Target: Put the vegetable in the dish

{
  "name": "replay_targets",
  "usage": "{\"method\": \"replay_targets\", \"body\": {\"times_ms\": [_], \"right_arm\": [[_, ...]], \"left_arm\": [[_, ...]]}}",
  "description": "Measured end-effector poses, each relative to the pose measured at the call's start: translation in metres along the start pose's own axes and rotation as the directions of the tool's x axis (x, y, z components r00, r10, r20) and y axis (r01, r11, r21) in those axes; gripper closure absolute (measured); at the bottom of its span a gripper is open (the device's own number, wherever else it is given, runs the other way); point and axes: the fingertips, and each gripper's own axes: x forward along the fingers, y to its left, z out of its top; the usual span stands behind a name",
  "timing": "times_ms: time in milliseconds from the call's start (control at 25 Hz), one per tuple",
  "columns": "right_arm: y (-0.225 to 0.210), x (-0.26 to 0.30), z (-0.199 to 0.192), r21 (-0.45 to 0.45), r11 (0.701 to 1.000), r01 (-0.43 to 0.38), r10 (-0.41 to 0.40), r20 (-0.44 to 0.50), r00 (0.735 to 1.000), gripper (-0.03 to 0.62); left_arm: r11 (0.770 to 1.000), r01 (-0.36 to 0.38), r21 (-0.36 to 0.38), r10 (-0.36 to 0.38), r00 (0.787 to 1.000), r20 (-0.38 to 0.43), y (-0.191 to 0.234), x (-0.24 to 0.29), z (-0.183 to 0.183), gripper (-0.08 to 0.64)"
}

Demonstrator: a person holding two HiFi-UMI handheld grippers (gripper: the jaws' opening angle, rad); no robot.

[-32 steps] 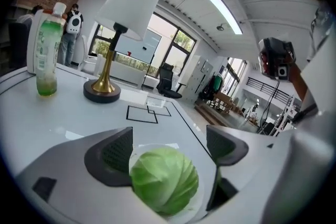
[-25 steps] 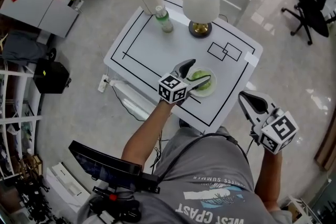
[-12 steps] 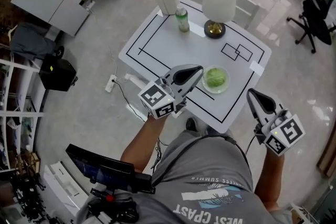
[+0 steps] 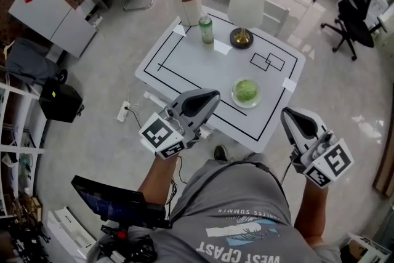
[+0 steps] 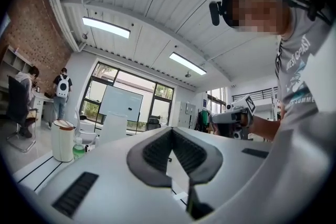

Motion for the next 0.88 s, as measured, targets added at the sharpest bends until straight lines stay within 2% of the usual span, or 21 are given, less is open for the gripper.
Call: {"method": "replay_targets", "body": {"times_ms": [400,640,880], "right_arm": [[0.025,-0.072,0.011,-0.034,0.999,0.021,-0.019,0.052,0.998,0.584],[0.049,-0.142,-0.006,-0.053,0.998,0.042,-0.04,0.043,0.998,0.586],[0.073,-0.213,-0.033,-0.02,0.998,0.067,-0.066,0.05,0.997,0.586]], "left_arm": [[0.999,0.002,0.041,-0.003,0.999,0.038,-0.075,-0.008,0.021,0.552],[0.998,0.045,0.034,-0.047,0.998,0.042,-0.151,0.001,0.016,0.552],[0.996,0.085,0.004,-0.085,0.995,0.057,-0.235,-0.002,0.01,0.552]]}}
